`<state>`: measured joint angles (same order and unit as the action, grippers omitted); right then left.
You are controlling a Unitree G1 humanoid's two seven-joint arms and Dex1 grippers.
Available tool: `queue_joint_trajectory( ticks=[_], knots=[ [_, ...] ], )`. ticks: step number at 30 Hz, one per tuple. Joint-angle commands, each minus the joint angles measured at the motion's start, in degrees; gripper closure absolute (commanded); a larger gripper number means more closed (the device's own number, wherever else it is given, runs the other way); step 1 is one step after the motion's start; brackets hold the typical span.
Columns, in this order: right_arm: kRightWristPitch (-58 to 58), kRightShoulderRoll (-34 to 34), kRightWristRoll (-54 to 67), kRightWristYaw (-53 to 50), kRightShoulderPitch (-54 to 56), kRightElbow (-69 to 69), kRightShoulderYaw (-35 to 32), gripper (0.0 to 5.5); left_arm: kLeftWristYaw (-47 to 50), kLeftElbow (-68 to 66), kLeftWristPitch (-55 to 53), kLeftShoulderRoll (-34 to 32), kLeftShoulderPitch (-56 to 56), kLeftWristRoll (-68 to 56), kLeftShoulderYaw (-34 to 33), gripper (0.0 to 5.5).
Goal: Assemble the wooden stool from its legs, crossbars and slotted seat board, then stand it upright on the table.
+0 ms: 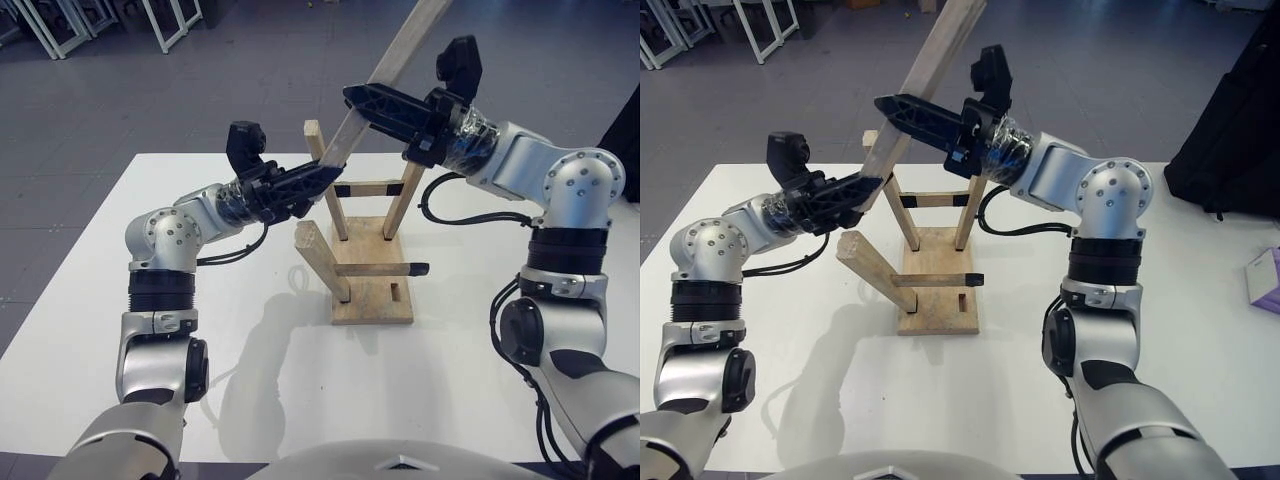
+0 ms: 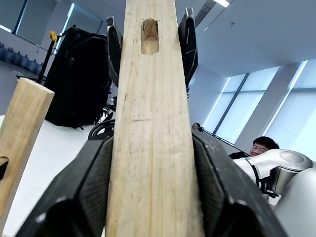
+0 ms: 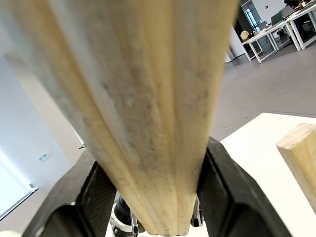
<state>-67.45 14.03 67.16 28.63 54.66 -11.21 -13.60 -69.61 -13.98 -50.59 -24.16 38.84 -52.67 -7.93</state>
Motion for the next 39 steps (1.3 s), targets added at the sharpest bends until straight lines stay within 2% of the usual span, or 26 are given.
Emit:
queue_joint_trajectory(
  ticks=[1,5,8,12,13,16,21,27,31,39],
  knots=[
    [2.1,1.4,-1.4,-0.5,2.7,-2.2,-2.4,3.46,-0.4,-1.0,1.0,-1.5,2.0,1.3,-0.7,2.60],
    [2.7,4.4,-2.6,0.5,4.0,-3.2,-3.8,3.46,-0.7,-2.3,2.4,-4.2,0.7,3.0,-1.8,1.90],
    [2.7,10.2,-3.4,3.8,1.2,-0.8,-5.6,3.46,2.0,-1.1,4.5,-6.3,-2.2,3.1,-6.1,1.58],
    [0.4,19.5,-6.0,7.8,-10.6,7.5,-4.6,3.47,7.7,9.8,4.9,-6.2,-11.3,2.3,-9.5,1.58],
    [2.3,21.5,-7.5,10.5,-15.0,10.5,-4.1,3.47,9.9,13.4,4.8,-5.7,-15.0,1.8,-10.7,1.58],
    [17.7,25.8,-18.1,22.1,-28.3,14.9,0.0,3.47,17.1,22.5,4.3,-2.5,-23.6,-1.3,-14.2,1.58],
    [46.8,24.9,-29.8,45.3,-37.8,9.3,5.5,3.47,23.1,27.0,5.7,1.7,-28.4,-3.7,-14.7,1.58],
    [67.8,19.2,-34.6,55.3,-38.7,6.9,8.7,3.47,25.8,25.1,7.3,1.5,-29.5,-1.6,-13.2,1.58],
    [74.8,17.7,-37.9,58.1,-40.2,4.7,11.9,3.47,26.7,25.0,8.5,1.1,-29.8,-0.6,-12.3,1.58],
    [80.2,14.5,-40.5,57.4,-40.1,-1.0,15.1,3.47,26.6,24.6,8.6,0.1,-28.6,-0.9,-11.6,1.58]
  ],
)
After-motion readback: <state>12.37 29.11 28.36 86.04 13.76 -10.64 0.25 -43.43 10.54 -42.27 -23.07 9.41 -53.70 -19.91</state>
